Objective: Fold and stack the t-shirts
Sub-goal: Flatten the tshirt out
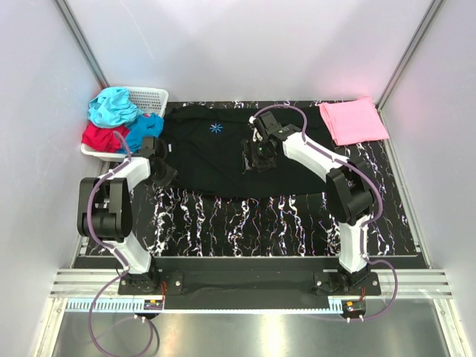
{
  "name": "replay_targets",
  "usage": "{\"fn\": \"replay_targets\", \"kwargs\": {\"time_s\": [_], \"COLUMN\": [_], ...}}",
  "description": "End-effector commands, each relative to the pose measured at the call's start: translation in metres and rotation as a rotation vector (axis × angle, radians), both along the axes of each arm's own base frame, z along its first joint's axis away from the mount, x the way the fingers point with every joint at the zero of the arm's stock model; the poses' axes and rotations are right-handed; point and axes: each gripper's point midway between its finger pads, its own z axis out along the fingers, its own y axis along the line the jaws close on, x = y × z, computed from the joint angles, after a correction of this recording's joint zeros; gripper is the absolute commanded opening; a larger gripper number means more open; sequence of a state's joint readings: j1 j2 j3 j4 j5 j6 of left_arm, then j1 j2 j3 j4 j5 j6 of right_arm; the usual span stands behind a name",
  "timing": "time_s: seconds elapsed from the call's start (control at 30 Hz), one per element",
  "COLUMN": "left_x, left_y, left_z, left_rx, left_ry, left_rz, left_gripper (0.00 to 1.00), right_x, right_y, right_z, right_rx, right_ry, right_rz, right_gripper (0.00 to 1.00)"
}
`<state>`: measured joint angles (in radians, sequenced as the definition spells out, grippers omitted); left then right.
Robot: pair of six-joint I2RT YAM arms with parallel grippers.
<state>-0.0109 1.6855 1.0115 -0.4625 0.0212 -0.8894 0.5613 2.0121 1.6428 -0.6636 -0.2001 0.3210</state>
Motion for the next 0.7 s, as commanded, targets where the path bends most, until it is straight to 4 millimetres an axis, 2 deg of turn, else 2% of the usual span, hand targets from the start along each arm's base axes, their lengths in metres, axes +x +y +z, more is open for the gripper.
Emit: {"fn": "replay_targets", "kwargs": {"time_s": [0.0,0.17,0.2,0.23,0.3,0.4,0.5,0.53,0.6,0.63,0.67], "left_x": [0.012,0.017,0.018,0.023,0.028,0.042,0.056,0.062,0.066,0.068,0.069], "left_y": [0.014,0.014,0.014,0.013,0.009,0.002,-0.003,-0.004,-0.008,-0.011,-0.012], "left_z": [0.007,0.002,0.000,0.003,-0.001,0.004,0.022,0.037,0.052,0.068,0.075], "left_rx": [0.057,0.058,0.058,0.057,0.038,0.006,0.013,0.019,0.041,0.045,0.067], "left_ry": [-0.016,0.007,0.012,0.001,0.011,-0.019,-0.078,-0.119,-0.160,-0.200,-0.218], "left_rz": [0.054,0.045,0.038,0.035,0.015,-0.007,-0.045,-0.053,-0.076,-0.085,-0.087], "left_gripper": [0.34,0.31,0.27,0.14,0.00,0.00,0.00,0.00,0.00,0.00,0.00], "right_x": [0.010,0.015,0.016,0.016,0.018,0.019,0.021,0.022,0.023,0.024,0.025], "right_y": [0.004,0.005,0.006,0.006,0.006,0.007,0.007,0.007,0.007,0.007,0.008], "right_z": [0.007,0.002,0.002,-0.001,-0.001,-0.002,-0.002,-0.002,-0.004,-0.006,-0.007], "right_rx": [-0.008,-0.022,-0.023,-0.025,-0.026,-0.030,-0.033,-0.033,-0.037,-0.040,-0.040], "right_ry": [-0.032,-0.028,-0.029,-0.023,-0.025,-0.023,-0.024,-0.025,-0.024,-0.024,-0.023], "right_rz": [0.012,0.008,0.009,0.010,0.005,0.002,0.001,0.000,-0.003,-0.007,-0.008], "right_gripper": [0.69,0.68,0.68,0.68,0.68,0.69,0.69,0.68,0.68,0.68,0.68]}}
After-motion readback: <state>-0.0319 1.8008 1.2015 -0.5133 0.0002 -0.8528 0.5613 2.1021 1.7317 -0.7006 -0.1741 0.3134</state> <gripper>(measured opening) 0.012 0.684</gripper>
